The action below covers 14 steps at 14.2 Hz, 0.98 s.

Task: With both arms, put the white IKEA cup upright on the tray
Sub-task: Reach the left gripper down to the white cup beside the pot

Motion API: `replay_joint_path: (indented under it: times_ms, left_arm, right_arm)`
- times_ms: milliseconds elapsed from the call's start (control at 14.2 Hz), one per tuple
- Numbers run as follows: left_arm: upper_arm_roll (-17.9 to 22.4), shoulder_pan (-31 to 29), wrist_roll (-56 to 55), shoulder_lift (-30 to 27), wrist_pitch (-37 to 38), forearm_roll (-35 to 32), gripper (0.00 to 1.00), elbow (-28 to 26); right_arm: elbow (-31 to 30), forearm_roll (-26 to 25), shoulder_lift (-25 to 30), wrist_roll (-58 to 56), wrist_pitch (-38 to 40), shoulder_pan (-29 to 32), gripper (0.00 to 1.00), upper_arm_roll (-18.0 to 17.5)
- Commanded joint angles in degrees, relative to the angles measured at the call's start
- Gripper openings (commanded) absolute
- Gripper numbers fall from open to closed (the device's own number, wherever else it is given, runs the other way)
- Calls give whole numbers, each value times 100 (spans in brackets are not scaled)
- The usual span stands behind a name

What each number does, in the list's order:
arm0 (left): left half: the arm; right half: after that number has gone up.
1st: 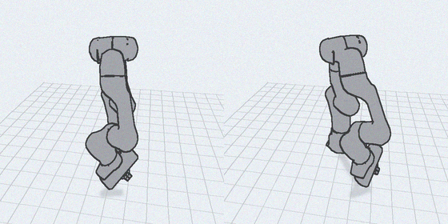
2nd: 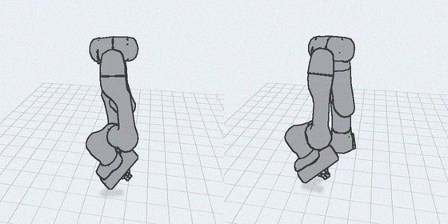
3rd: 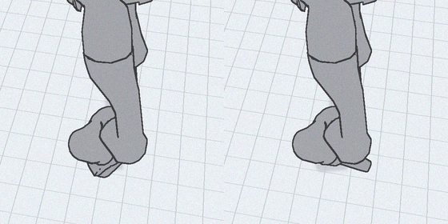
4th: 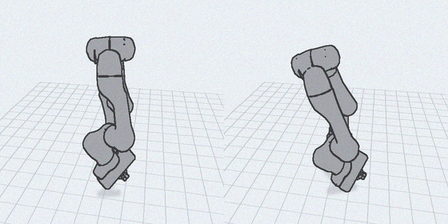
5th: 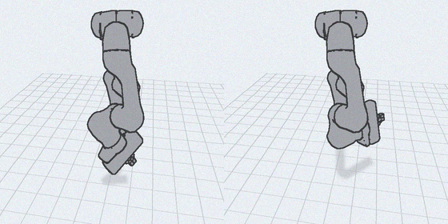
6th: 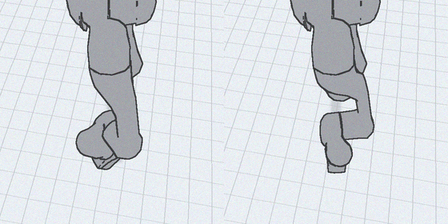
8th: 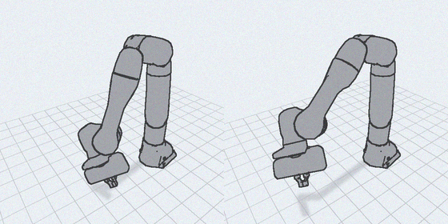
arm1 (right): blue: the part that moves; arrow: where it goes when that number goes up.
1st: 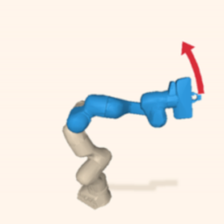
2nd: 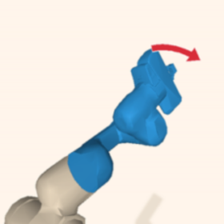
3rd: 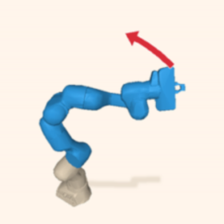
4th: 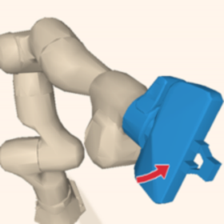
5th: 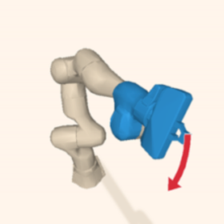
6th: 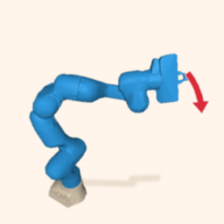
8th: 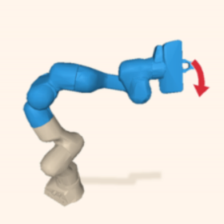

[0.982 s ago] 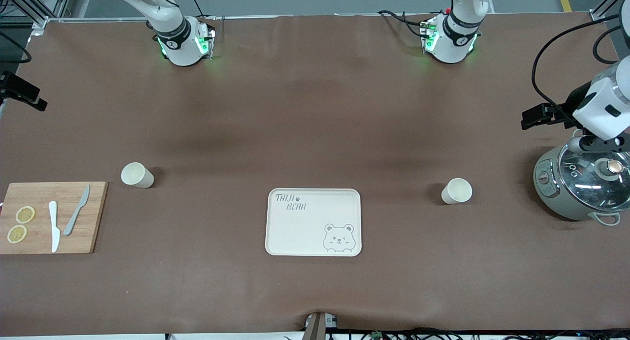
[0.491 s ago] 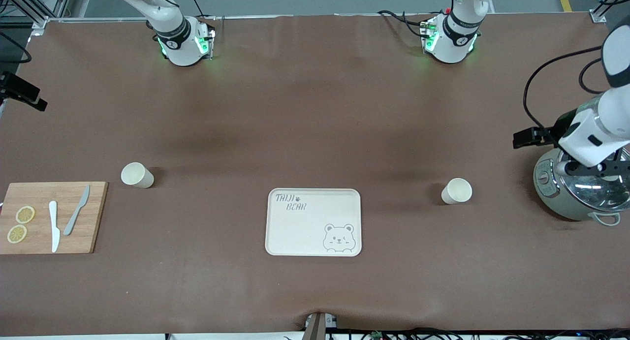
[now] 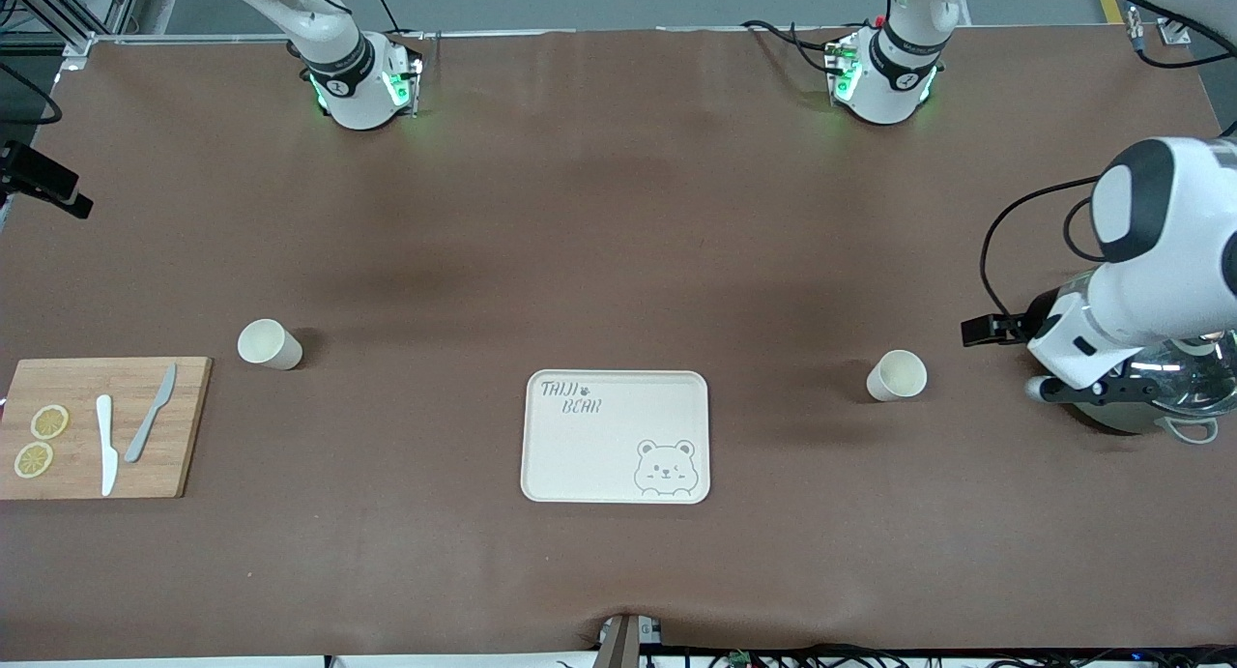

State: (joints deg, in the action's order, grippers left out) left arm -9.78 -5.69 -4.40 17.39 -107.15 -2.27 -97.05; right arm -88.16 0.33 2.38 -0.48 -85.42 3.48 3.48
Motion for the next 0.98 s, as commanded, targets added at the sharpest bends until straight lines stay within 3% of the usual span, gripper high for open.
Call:
replay_joint_path:
  times_ms: [0,281,561,912]
  left_arm:
    - [-15,-2,-97,-157,-849,-133,100,-761]
    - [-15,-2,-114,88,-1571,-124,100,-1140]
    - [-15,-2,-114,361,-2141,-124,76,-1315]
    - [-23,-2,-123,757,-2556,-116,67,-1386]
  right_arm:
    - [27,82,-1,-40,34,126,100,-75]
    - [27,82,-10,-31,26,135,100,-75]
    - [27,82,-10,-31,26,126,100,-75]
    - [27,82,-10,-31,34,135,100,-75]
